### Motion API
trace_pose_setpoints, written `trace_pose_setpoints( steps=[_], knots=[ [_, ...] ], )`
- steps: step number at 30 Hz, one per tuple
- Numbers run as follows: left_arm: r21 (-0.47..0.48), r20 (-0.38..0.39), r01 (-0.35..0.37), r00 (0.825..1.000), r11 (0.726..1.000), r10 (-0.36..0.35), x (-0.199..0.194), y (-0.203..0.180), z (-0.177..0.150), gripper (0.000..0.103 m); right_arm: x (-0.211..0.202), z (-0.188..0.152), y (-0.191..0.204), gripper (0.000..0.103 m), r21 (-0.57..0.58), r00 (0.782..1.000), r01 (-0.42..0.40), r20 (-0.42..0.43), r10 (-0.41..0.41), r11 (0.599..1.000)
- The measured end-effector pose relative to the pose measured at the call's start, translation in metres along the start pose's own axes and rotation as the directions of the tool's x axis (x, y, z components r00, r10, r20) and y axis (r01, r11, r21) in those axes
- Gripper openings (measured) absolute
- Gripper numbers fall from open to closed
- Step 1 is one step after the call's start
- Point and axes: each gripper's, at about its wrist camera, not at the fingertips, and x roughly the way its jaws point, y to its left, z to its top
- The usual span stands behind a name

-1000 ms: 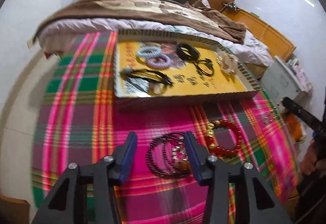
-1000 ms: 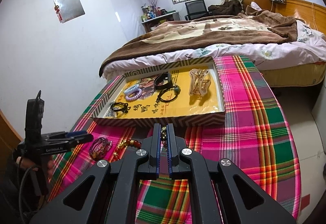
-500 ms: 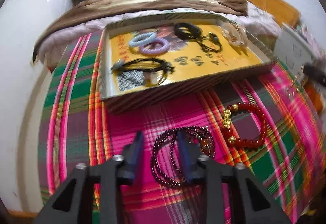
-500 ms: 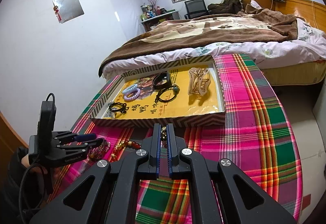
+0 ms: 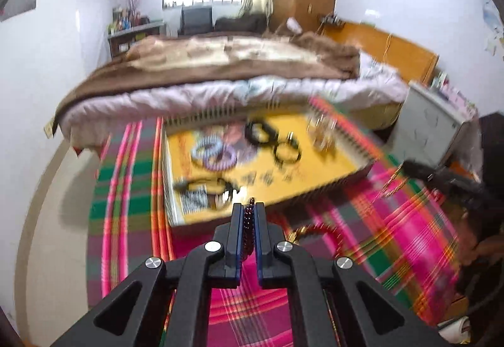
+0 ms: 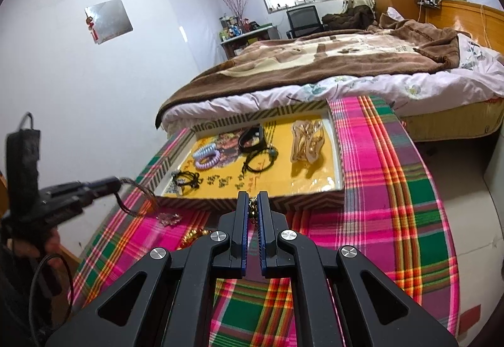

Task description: Organize jewelry

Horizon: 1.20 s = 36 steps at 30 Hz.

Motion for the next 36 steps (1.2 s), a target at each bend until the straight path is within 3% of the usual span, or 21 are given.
trace_pose_setpoints(
  steps=[5,10,17,29,32,36],
  knots=[
    [-0.001,0.077,0.027,0.997,1.0,-0.027,-0.023,-0.003,0.023,0.006,-0.006,0.017,0.007,0.005,-0.024,0.999,-0.009,0.037,0.009,1.0],
    [-0.003,0.083,0.034,0.996,0.999,-0.034,-0.005,-0.005,0.045,0.005,0.006,0.038,0.013,0.005,-0.052,0.999,-0.03,0.037,0.032,0.998],
    [-0.032,0.041,0.085,0.996,0.996,-0.084,0.048,-0.005,0.059,0.005,0.046,0.058,0.012,0.005,-0.067,1.0,-0.02,-0.001,0.02,0.998],
    [-0.086,-0.083,0.118,0.989,0.989,-0.125,0.112,0.011,0.045,0.005,0.121,0.057,-0.007,0.005,-0.026,0.987,-0.04,-0.154,0.035,0.999],
    [-0.081,-0.086,0.137,0.986,0.987,-0.144,0.115,0.011,0.042,0.005,0.126,0.053,-0.014,0.005,-0.008,0.985,-0.025,-0.173,0.024,1.0],
    [-0.055,-0.097,0.168,0.98,0.984,-0.173,0.111,0.007,0.037,0.005,0.11,0.053,-0.01,0.005,-0.019,0.991,-0.033,-0.131,0.03,0.999]
  ],
)
